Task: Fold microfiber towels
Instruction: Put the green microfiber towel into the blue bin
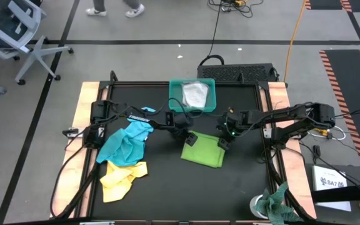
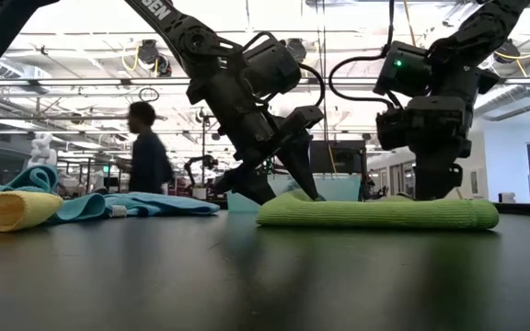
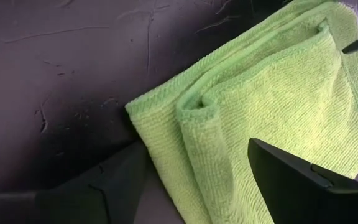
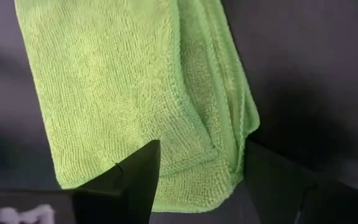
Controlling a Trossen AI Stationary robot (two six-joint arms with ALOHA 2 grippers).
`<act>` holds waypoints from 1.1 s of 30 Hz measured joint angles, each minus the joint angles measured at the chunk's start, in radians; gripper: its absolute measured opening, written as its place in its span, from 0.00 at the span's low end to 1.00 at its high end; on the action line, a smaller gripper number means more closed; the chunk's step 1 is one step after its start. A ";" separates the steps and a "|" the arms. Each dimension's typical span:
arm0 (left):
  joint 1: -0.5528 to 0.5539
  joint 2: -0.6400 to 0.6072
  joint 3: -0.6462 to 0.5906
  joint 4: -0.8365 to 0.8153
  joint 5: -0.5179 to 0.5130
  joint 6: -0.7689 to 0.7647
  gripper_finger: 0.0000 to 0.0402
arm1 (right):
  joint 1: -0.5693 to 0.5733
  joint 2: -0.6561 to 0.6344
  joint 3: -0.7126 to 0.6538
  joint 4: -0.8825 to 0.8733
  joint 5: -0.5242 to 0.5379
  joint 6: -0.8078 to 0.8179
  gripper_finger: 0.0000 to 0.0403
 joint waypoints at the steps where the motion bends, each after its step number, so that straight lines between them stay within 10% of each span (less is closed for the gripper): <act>1: 0.000 0.000 0.000 0.000 0.000 0.000 0.70 | 0.000 0.000 0.000 0.006 0.004 -0.001 0.53; 11: 0.000 0.000 0.000 -0.025 -0.004 -0.001 0.68 | -0.001 -0.003 -0.036 0.033 0.016 0.018 0.53; 21: 0.002 0.001 -0.002 -0.038 -0.016 -0.004 0.34 | -0.001 -0.004 -0.054 0.079 0.024 0.025 0.49; 29: 0.003 0.002 -0.003 -0.032 -0.031 0.000 0.04 | -0.001 -0.003 -0.054 0.072 0.049 0.055 0.32; 33: 0.002 0.004 -0.004 -0.002 -0.027 -0.005 0.04 | -0.001 -0.001 -0.055 0.073 0.055 0.069 0.16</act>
